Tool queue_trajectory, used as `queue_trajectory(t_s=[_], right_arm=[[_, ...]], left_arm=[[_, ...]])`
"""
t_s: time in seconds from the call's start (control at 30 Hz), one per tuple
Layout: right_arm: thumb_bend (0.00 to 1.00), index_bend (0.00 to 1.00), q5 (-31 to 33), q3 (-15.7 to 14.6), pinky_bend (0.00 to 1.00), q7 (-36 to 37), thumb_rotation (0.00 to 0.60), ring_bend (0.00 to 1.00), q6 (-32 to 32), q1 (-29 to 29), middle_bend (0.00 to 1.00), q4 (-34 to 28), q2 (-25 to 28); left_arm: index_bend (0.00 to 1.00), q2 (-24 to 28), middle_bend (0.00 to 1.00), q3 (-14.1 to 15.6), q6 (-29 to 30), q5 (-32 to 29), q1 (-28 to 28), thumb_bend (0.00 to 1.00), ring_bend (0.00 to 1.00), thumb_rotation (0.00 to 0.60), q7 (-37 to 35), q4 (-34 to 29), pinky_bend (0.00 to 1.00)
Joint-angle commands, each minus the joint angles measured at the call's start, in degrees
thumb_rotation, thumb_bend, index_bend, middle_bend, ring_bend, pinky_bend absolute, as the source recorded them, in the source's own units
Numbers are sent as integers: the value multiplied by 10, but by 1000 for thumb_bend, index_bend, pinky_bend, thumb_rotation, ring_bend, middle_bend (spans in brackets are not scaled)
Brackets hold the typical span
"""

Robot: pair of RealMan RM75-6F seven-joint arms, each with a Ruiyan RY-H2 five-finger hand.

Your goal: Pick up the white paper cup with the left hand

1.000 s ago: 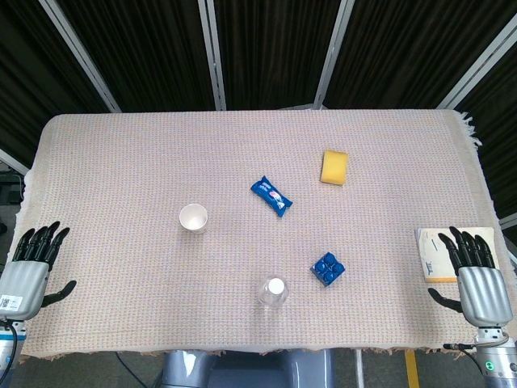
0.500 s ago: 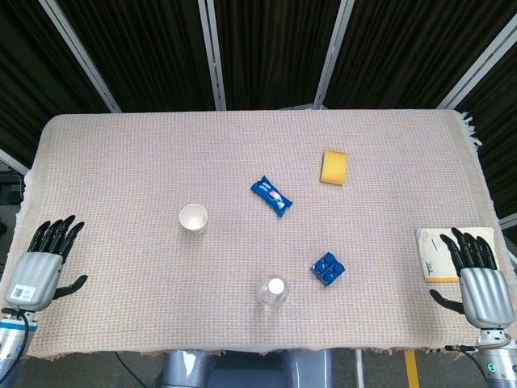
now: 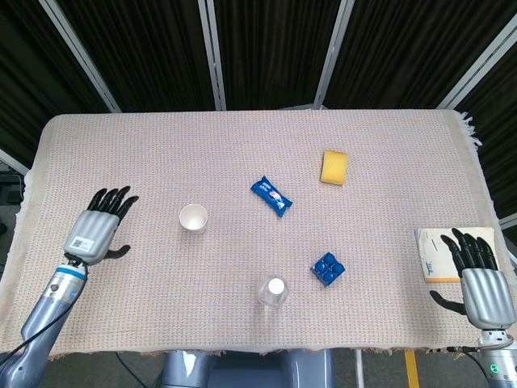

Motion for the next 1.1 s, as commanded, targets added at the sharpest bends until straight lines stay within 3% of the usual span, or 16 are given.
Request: queue_trajectory(t_s=[0.03,0.2,0.3,0.63,1.0,1.1], right_arm=[[50,92,4,2,0,8,600,0,-1,0,0,1,3],[52,92,9,6,0,23,600,0,-3,1,0,3,7],[53,92,12,8,0,29,600,0,-3,0,0,4,8],[54,92,16,10,0,43,600,0,-5,1,0,7,10],[56,92,22,14,0,55,600,0,-6,1,0,12,11],[55,92,23,14,0,58,600,0,-6,0,0,12,13]], left_arm=[[126,-31,0,-29,-32,-72,-61,139,0,600,59,-8,0],[200,-66,0,-36,-46,-162,-127,139,0,600,120,3,0],[197,-90,0,-38,-46,-210,-160,139,0,600,142,13,0],[31,-143,0,-17,-33,-332,-241,112,0,600,209,65,0],[139,-207,0,3,-22,-387,-287,109,0,600,229,140,0],[209,-222,0,7,-17,-392,-292,110,0,600,228,157,0]])
